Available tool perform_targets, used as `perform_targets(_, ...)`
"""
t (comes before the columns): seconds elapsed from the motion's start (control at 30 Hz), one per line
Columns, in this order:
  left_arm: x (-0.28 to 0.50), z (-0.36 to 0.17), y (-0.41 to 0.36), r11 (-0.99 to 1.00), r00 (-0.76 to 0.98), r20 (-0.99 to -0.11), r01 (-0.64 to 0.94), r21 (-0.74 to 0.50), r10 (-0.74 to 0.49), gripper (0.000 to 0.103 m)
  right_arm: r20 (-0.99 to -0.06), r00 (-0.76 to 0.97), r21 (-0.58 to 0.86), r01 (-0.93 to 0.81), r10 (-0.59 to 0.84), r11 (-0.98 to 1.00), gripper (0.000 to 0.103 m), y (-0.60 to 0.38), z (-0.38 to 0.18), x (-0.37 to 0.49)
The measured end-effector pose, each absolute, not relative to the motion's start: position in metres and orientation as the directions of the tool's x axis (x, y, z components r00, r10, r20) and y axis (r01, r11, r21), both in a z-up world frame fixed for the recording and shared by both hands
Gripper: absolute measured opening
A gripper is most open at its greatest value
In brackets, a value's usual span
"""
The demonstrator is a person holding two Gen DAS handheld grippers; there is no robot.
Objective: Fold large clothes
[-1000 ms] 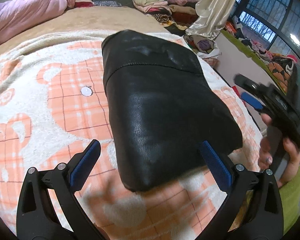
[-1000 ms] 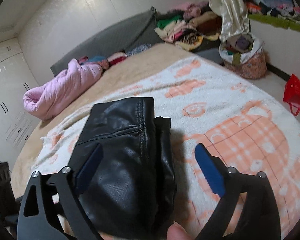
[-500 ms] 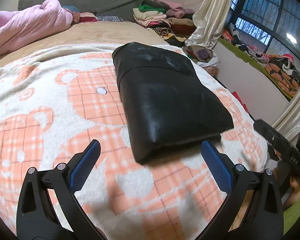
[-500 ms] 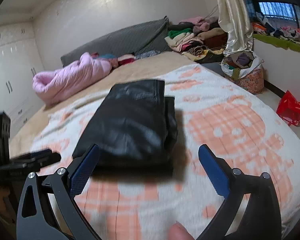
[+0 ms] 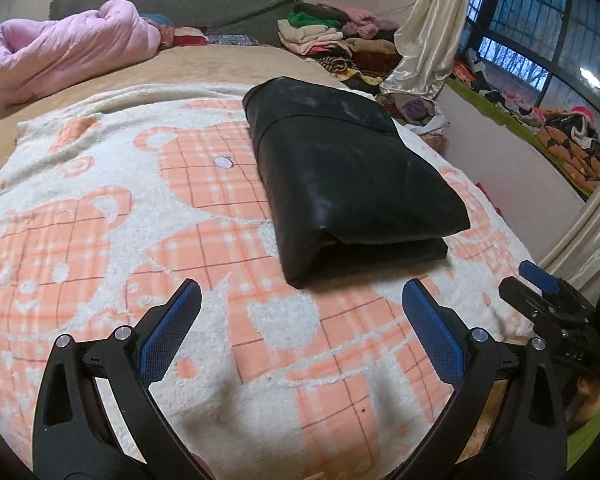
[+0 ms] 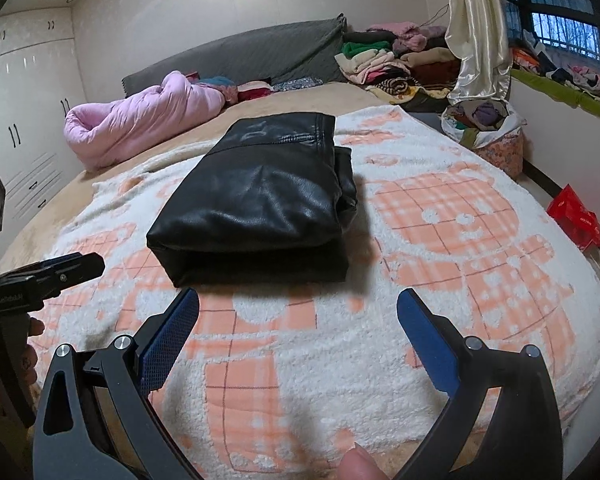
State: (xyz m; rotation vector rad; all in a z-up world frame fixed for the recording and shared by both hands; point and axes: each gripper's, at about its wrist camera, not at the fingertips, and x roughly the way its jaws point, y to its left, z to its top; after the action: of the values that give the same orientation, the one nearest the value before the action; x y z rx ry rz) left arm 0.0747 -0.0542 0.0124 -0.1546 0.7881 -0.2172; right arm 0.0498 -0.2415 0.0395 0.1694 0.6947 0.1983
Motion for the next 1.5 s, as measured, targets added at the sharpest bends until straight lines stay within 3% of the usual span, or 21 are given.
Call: perform_targets(1.5,0.0731,0.0114,-0.0503,0.975,0.683,-0.697,0.118,-0.189,-0.218,0.095,-0.635,0.737,0.218,-0.118,0.232,0.969,0.099,-0.2440,0.0315,0.0559)
